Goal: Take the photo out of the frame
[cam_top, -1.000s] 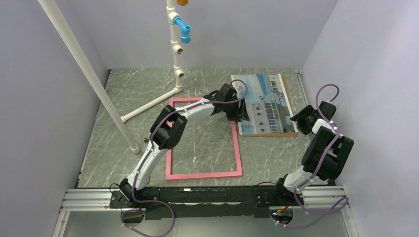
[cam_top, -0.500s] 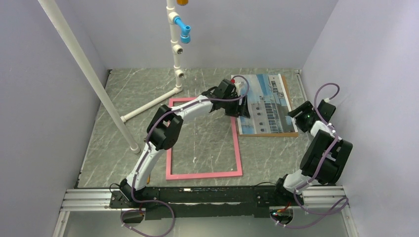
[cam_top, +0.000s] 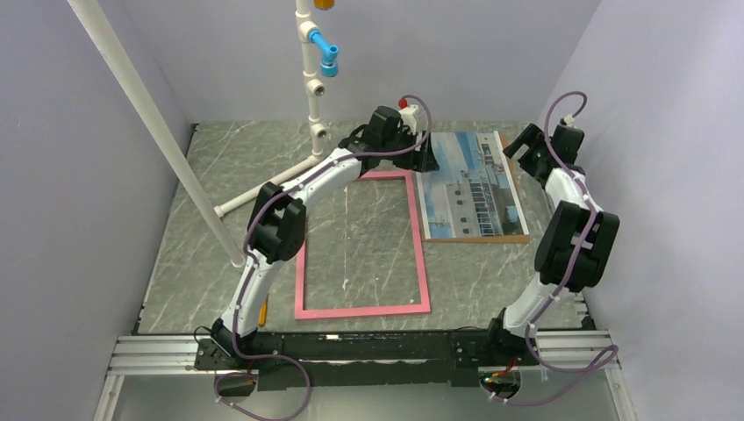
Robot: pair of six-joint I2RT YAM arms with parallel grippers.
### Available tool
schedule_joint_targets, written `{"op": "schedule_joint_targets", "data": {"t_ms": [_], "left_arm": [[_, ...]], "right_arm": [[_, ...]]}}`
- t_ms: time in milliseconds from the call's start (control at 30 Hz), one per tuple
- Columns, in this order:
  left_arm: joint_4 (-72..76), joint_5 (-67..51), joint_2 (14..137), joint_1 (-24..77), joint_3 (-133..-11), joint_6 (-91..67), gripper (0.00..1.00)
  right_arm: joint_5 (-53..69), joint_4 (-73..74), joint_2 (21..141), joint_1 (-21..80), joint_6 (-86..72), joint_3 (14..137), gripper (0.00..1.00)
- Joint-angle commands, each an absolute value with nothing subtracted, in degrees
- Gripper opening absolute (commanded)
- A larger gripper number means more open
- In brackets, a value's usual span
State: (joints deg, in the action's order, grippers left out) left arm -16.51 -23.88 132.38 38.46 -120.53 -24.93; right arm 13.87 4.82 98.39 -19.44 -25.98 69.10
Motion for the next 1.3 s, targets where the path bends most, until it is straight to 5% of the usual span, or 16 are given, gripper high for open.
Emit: {"op": "schedule_joint_targets", "data": {"t_ms": [0, 233, 500, 1267], "left_arm": [[-9.85, -27.63, 137.13, 39.52, -124.20, -27.92, 0.76], [-11.84, -22.54, 138.72, 38.32, -125.36, -24.70, 0.78], [-4.30, -19.71, 141.34, 34.15, -124.44, -26.60, 0.79], [15.20, -15.44, 157.39, 29.65, -127.84, -63.60, 0.70]], "right_arm": [[8.54, 12.00, 105.77, -19.28, -20.62, 80.51, 0.99], [16.69, 10.02, 106.52, -15.53, -21.77, 80.09, 0.96], [11.05, 4.77, 104.71, -7.74, -26.26, 73.39, 0.94], [10.50, 4.60, 102.71, -7.78, -25.95, 70.11, 0.91]]}}
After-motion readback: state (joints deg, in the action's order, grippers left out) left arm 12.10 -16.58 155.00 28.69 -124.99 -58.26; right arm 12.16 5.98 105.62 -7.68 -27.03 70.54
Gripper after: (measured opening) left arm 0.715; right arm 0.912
